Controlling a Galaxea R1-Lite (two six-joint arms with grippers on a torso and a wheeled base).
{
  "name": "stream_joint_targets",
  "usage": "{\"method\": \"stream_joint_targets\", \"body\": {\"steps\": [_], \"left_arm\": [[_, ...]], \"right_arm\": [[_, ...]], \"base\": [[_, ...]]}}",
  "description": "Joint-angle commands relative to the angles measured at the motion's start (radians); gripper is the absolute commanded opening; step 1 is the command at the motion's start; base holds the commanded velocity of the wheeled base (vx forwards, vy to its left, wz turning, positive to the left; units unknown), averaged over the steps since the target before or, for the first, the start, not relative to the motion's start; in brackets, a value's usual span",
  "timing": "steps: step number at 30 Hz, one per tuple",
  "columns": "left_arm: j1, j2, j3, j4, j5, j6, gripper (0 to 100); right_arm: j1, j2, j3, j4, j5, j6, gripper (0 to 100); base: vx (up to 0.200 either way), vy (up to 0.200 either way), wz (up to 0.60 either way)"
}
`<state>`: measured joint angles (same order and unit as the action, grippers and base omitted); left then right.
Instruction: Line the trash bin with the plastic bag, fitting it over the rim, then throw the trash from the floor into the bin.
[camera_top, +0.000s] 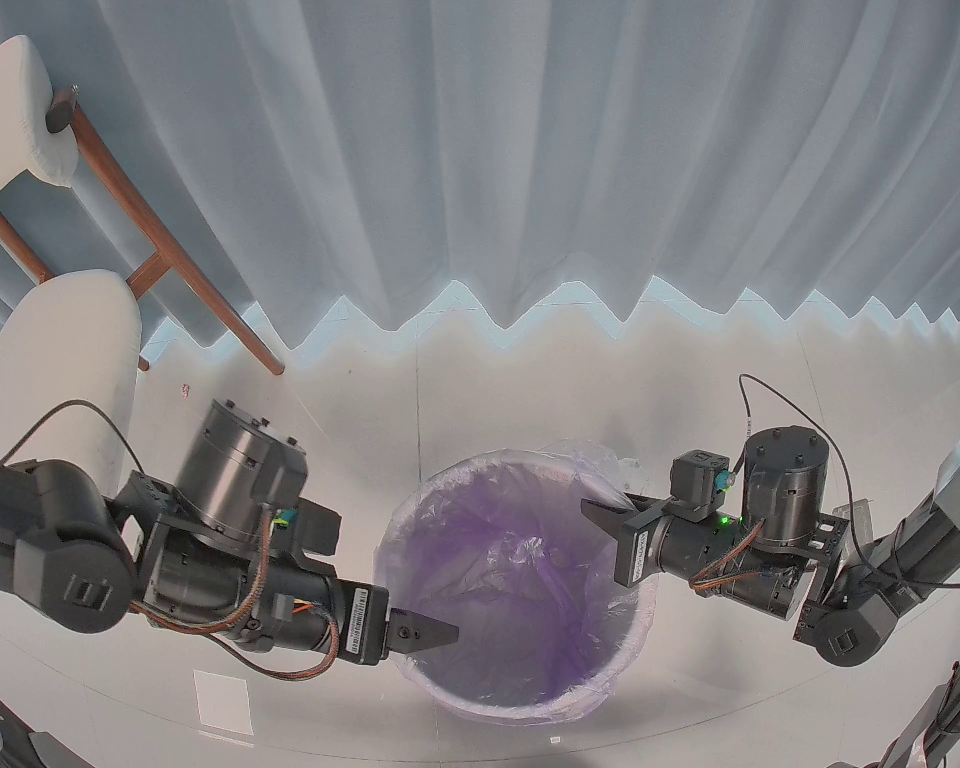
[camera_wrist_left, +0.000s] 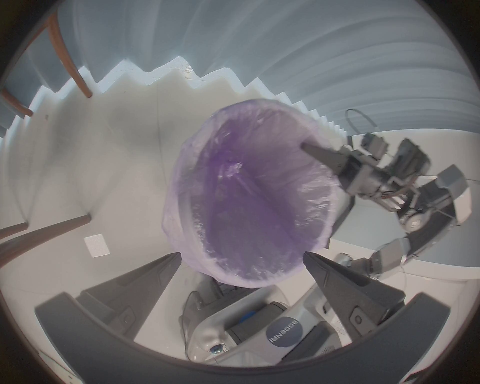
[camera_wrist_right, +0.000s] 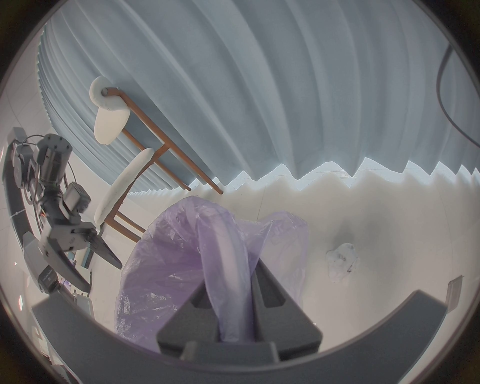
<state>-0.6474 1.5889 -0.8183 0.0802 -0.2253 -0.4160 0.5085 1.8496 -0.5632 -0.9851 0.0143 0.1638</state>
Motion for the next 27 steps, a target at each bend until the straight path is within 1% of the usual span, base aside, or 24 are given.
{"method": "stream_joint_targets", "body": {"steps": [1, 5, 9, 13, 17, 18, 19, 20, 24, 27], "left_arm": [[-0.001, 0.089, 0.016, 0.001, 0.044, -0.003, 100], [0.014, 0.083, 0.024, 0.001, 0.044, -0.007, 100], [0.028, 0.092, 0.018, 0.001, 0.046, -0.033, 100], [0.026, 0.137, 0.01, -0.008, 0.046, -0.072, 100], [0.026, 0.181, -0.028, -0.007, 0.049, -0.099, 100], [0.026, 0.209, -0.059, -0.008, 0.061, -0.129, 100], [0.026, 0.209, -0.059, -0.008, 0.061, -0.129, 100], [0.026, 0.241, -0.085, -0.01, 0.083, -0.147, 100], [0.026, 0.292, -0.108, -0.011, 0.129, -0.147, 100], [0.028, 0.313, -0.131, -0.011, 0.138, -0.152, 100]], "right_arm": [[0.005, 0.014, -0.006, -0.001, 0.0, 0.002, 0], [0.004, 0.016, -0.007, -0.001, 0.0, 0.002, 0], [0.004, 0.017, -0.012, -0.001, 0.0, 0.002, 0], [0.007, 0.02, -0.018, -0.003, 0.0, 0.002, 0], [0.007, 0.025, -0.024, -0.01, 0.0, 0.003, 0], [0.007, 0.025, -0.026, -0.012, 0.0, 0.003, 0], [0.007, 0.025, -0.026, -0.012, 0.0, 0.003, 0], [0.007, 0.026, -0.026, -0.012, 0.0, 0.003, 0], [0.005, 0.026, -0.026, -0.014, 0.0, 0.005, 0], [0.005, 0.023, -0.026, -0.012, 0.0, 0.005, 0]], "base": [[0.0, 0.0, 0.0], [0.0, 0.0, 0.0], [0.0, 0.0, 0.0], [0.0, 0.0, 0.0], [0.0, 0.0, 0.0], [0.0, 0.0, 0.0], [0.0, 0.0, 0.0], [0.0, 0.0, 0.0], [0.0, 0.0, 0.0], [0.0, 0.0, 0.0]]}}
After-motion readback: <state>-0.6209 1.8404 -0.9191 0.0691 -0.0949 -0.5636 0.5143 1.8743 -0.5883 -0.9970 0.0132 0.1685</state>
